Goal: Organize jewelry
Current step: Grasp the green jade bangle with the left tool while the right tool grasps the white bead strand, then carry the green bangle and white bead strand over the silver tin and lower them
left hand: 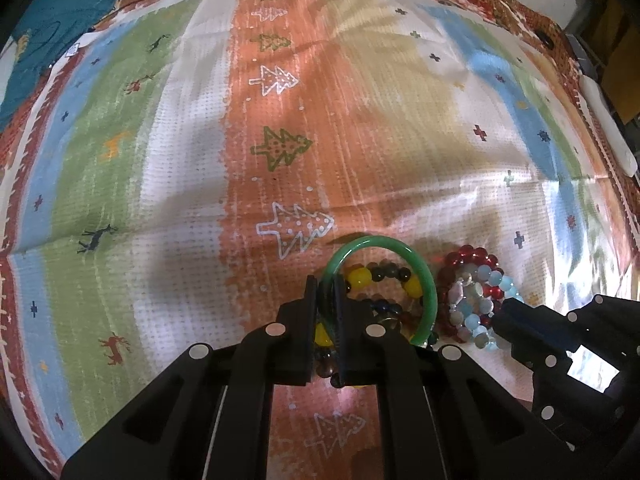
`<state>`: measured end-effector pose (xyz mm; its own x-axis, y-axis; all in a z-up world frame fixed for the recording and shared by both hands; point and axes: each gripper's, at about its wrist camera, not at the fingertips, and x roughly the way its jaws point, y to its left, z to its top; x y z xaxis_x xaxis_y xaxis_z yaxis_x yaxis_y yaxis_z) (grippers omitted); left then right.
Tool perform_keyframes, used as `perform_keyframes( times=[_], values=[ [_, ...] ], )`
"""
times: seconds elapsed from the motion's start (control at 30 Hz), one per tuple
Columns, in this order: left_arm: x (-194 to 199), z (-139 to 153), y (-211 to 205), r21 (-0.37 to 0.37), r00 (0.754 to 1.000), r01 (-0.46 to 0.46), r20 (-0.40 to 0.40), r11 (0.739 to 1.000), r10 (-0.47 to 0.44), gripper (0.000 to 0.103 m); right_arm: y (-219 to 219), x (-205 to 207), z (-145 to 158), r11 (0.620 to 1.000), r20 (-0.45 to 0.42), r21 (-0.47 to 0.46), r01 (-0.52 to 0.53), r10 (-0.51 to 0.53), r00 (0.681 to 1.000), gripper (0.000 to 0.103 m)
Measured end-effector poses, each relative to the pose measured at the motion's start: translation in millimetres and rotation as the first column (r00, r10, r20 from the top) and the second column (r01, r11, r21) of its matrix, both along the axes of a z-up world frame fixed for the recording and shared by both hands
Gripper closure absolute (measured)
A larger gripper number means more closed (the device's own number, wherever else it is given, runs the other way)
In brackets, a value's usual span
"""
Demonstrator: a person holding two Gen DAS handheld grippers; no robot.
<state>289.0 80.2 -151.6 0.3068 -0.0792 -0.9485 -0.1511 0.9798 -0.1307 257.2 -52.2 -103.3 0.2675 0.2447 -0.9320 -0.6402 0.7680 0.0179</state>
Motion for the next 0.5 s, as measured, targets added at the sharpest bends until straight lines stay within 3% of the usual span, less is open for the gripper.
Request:
perform_keyframes(
  times=[0.5],
  values=[
    [-13.2,39.5,-15.6,0.027,0.996,0.017,0.082,0.999,-0.019,0.095,-26.9,5.4,35.0,0.993,0.065,0.068,0.096,-0.101,0.993,0.096]
  ],
)
